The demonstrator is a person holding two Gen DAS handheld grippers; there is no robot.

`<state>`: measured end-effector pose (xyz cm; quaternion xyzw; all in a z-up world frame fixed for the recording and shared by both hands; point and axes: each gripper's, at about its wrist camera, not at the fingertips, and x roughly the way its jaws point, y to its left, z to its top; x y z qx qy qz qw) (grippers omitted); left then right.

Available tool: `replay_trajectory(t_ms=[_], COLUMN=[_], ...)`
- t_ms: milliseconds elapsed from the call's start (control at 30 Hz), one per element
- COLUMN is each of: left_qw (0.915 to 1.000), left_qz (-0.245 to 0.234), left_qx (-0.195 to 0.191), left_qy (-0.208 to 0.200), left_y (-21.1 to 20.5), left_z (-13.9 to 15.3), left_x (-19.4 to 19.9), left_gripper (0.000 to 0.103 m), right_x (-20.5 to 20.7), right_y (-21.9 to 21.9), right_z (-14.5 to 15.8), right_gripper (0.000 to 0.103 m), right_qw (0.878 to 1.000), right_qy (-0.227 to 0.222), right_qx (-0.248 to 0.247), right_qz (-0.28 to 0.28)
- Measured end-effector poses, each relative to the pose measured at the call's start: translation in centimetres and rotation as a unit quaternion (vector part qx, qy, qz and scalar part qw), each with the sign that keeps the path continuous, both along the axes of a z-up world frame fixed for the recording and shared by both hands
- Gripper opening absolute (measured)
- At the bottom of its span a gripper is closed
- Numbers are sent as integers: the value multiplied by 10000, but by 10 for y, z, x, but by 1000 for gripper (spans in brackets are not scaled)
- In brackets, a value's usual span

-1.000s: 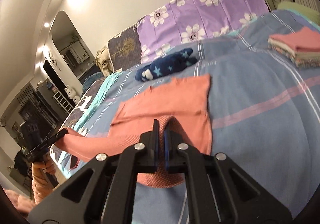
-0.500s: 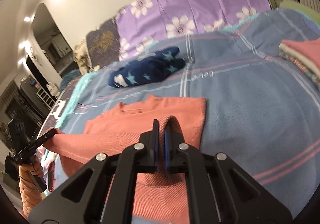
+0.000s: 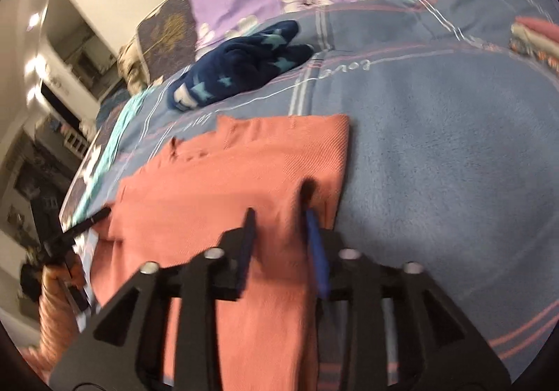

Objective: Fold small clothes
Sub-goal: 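Grasp the hem with both grippers and lift it toward the collar, then lay the hem over the collar end and open both grippers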

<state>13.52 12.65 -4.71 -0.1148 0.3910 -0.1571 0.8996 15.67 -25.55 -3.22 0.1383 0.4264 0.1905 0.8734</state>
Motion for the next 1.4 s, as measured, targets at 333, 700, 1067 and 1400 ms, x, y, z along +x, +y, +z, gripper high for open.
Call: replay_trajectory(t_ms=[333, 700, 1067, 1400], left_qw=[9998, 9985, 9983, 9929], left_qz=[115, 449, 198, 185], left_qx=[-110, 303, 480, 818], left_qy=[72, -16, 281, -846], left_y=[2, 10, 11, -2], left_z=[22, 16, -8, 57], left_x=[27, 75, 102, 87], left_gripper=[4, 73, 7, 4], right_x=[24, 65, 102, 95], right_y=[4, -16, 8, 2], right_z=[29, 15, -2, 56], right_gripper=[9, 50, 5, 4], right_qw=[9993, 9991, 9995, 9938], right_qy=[-337, -230, -17, -1080], right_qx=[92, 32, -323, -68], right_qz=[-87, -351, 43, -264])
